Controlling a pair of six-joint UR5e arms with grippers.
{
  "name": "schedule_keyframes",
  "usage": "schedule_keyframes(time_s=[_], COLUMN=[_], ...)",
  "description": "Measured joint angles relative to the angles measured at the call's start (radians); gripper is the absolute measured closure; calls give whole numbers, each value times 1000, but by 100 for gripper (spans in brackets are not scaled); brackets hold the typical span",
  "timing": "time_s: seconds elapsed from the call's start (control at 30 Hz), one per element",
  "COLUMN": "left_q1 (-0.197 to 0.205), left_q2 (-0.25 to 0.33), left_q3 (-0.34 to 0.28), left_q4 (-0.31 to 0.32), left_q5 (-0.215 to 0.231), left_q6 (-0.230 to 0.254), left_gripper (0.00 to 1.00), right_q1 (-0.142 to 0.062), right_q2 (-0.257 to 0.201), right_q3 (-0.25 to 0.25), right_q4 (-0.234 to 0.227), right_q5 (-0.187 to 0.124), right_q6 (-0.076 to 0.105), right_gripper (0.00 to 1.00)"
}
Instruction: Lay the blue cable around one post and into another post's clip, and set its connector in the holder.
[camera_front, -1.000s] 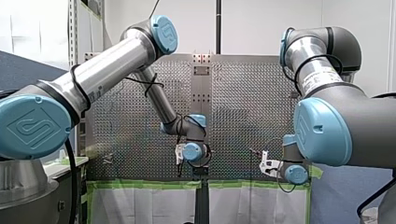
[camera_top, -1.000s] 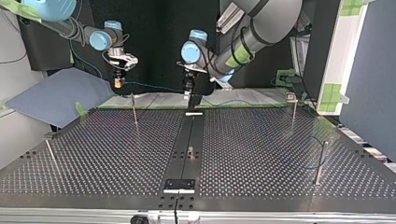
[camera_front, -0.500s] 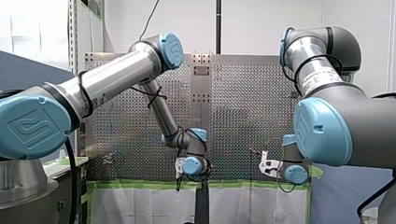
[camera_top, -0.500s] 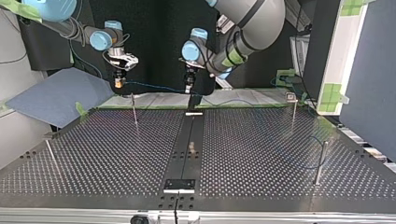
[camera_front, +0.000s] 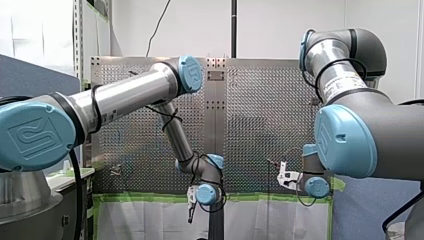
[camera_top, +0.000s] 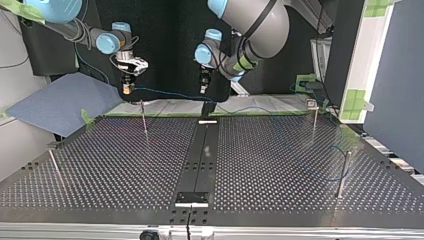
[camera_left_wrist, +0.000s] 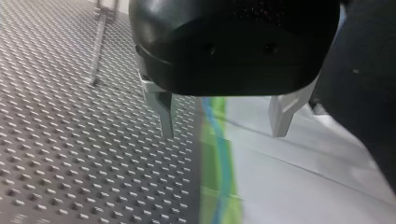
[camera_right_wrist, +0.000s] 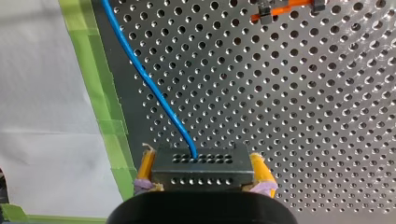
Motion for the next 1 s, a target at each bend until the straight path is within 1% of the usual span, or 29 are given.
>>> schedule_keyframes(time_s=[0.27, 0.37, 0.5, 0.7, 0.87, 1.0], left_q1=[3, 2, -2, -9, -6, -2], left_q2=[-71, -82, -86, -86, -86, -87], left_q3=[3, 13, 39, 89, 128, 155], left_q4=[1, 0, -13, -59, -93, -99], left_q5=[2, 6, 9, 5, -17, -31], left_q6=[-3, -5, -7, -8, -9, -9], left_gripper=[0, 0, 0, 0, 0, 0], right_q1=[0, 0, -1, -1, 0, 0], right_q2=[0, 0, 0, 0, 0, 0], right_q3=[0, 0, 0, 0, 0, 0], right_q4=[1, 0, -1, 1, 2, 3], right_q5=[0, 0, 0, 0, 0, 0], right_q6=[0, 0, 1, 0, -1, -1], right_gripper=[100, 100, 100, 100, 100, 100])
